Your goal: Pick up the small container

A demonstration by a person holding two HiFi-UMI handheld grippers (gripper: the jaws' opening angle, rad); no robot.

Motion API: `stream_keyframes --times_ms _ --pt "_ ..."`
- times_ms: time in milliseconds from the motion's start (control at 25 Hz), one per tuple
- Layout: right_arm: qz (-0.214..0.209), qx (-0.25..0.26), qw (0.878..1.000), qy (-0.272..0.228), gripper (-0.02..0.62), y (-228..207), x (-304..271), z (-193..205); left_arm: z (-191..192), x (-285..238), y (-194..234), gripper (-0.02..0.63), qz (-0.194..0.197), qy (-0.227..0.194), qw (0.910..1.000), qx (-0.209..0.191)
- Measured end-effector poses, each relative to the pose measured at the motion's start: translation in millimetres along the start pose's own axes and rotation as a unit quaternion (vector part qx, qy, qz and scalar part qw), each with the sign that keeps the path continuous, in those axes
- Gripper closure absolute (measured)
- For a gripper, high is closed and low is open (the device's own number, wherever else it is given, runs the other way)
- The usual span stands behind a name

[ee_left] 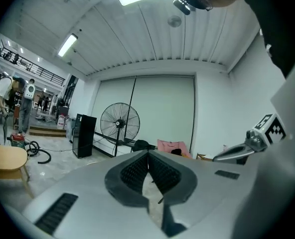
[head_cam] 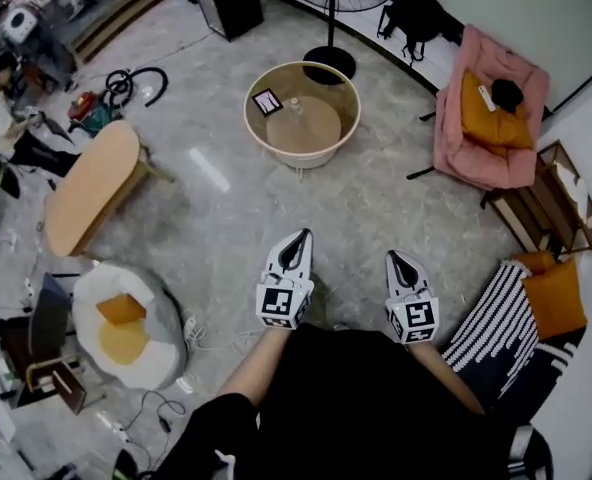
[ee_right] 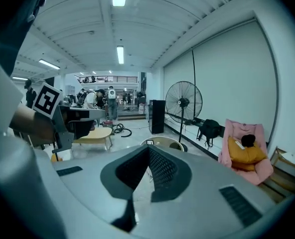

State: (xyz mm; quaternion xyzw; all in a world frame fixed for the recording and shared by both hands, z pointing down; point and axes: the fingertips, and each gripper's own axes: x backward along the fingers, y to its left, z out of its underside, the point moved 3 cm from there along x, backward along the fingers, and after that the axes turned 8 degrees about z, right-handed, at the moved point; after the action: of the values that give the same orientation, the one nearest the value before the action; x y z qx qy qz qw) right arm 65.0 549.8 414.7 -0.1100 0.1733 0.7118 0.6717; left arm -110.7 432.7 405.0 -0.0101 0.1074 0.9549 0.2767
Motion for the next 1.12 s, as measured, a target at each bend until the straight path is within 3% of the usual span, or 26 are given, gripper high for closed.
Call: stream_keyframes --times_ms 480,800,1120 --pt "-0.028 0.039 0.999 -0.005 0.574 28 -163 -88 -25 -49 145 0.586 -0.027 -0.009 0.9992 0.027" --pt "-0.002 0.016 1.000 -0.013 0.574 16 -245 -140 -58 -86 228 0.586 -0.033 -0.020 0.9988 0.029" --pt "0.024 0.009 1.000 -0.007 0.574 11 -281 -150 -61 -107 280 0.586 -0.019 -0.033 0.9990 0.023"
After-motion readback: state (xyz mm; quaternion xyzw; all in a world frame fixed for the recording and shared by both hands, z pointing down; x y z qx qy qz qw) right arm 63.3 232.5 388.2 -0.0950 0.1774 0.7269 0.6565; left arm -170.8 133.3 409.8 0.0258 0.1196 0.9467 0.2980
